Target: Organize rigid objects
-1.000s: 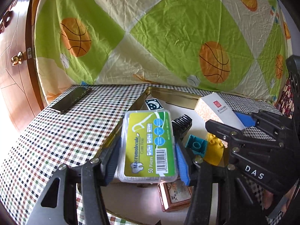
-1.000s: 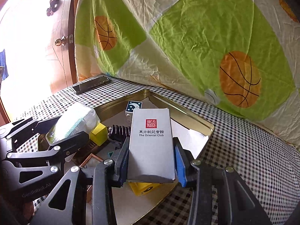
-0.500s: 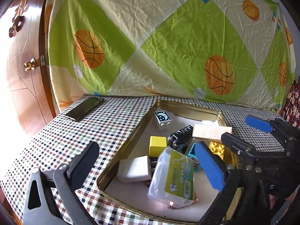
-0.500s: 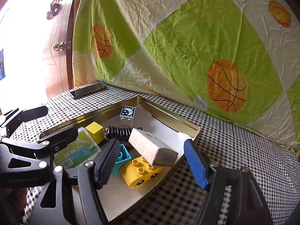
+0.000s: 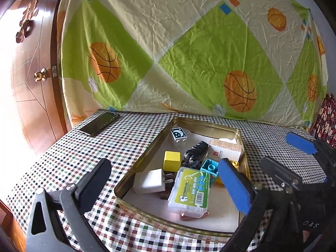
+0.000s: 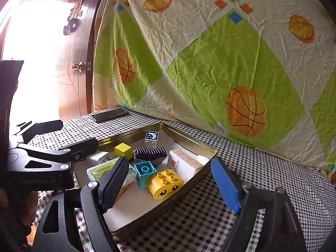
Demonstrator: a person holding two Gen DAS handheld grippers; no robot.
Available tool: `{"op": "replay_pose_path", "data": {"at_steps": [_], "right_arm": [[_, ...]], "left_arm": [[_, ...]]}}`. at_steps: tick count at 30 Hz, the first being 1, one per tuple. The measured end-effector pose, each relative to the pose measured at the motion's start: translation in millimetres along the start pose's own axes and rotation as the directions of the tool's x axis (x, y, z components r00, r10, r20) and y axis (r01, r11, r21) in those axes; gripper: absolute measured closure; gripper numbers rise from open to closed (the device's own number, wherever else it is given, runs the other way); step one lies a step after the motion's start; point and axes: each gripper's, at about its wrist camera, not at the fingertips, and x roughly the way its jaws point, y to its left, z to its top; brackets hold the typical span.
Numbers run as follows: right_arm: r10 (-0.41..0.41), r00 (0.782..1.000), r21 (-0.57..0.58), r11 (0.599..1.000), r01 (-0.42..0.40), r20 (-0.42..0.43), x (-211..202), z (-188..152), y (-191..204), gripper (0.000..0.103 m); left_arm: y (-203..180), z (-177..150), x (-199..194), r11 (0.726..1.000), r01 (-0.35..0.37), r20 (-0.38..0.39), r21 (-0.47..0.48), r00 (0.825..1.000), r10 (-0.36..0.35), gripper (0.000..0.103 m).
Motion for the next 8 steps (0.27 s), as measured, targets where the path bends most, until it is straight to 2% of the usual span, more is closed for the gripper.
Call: {"op": "replay_pose_path", "data": {"at_steps": [8], "right_arm": [[0.000,1.000,0.011,1.000,0.000,0.023,-12.1,-2.1,-2.2,0.021]], "left_arm": [[-4.8,-3.5,-4.2,1.000,-0.016,0.019,0.023,1.000,0.015,0.000]]}}
